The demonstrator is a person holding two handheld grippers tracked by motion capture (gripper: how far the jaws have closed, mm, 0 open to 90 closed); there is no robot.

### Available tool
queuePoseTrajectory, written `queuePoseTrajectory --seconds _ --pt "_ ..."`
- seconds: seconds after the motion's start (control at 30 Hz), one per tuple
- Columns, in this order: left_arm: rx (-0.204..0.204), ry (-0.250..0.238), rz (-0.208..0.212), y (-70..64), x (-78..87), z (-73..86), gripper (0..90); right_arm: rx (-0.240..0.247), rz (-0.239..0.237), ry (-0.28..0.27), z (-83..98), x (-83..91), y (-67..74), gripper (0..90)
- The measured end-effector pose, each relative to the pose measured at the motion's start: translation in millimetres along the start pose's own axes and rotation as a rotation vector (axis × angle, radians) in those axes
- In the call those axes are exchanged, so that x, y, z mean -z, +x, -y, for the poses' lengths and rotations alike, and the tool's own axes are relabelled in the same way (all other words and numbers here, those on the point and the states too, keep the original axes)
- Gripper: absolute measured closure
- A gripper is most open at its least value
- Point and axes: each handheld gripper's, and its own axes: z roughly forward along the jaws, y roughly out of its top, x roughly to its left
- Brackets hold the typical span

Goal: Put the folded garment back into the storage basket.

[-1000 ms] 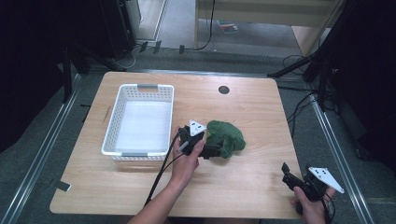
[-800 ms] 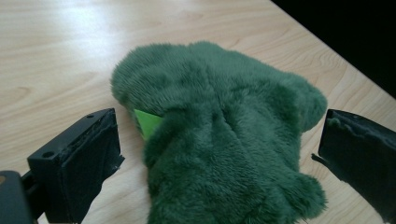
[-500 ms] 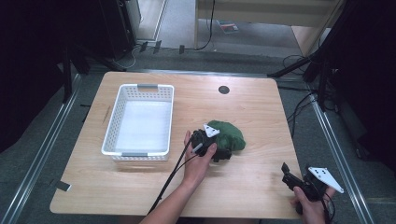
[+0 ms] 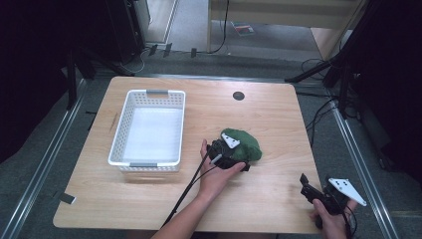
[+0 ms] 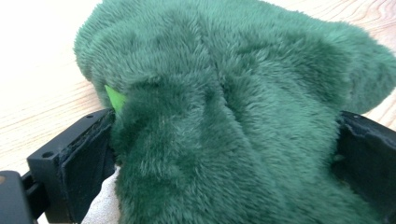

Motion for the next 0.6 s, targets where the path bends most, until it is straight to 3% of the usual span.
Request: queuePoseTrajectory --seconds 0.17,0.23,0.33,0.6 --pt "-0.028 0.038 -0.022 -4.1 -6.4 4.4 4.4 0.002 -0.002 0.001 0.0 0.0 -0.1 12.9" --pt "-0.028 0.029 -0.026 -4.9 -6.2 4.7 6.0 0.002 -0.002 0.0 0.0 -0.1 0.0 12.9" --pt "-0.048 0.018 -0.043 -7.1 -5.5 4.9 15.4 0.003 -0.008 0.001 0.1 0.0 -0.1 12.9" --pt "-0.022 0.015 -0.02 -2.0 -4.0 4.4 27.3 0.001 -0.011 0.004 0.0 -0.1 -0.2 13.1"
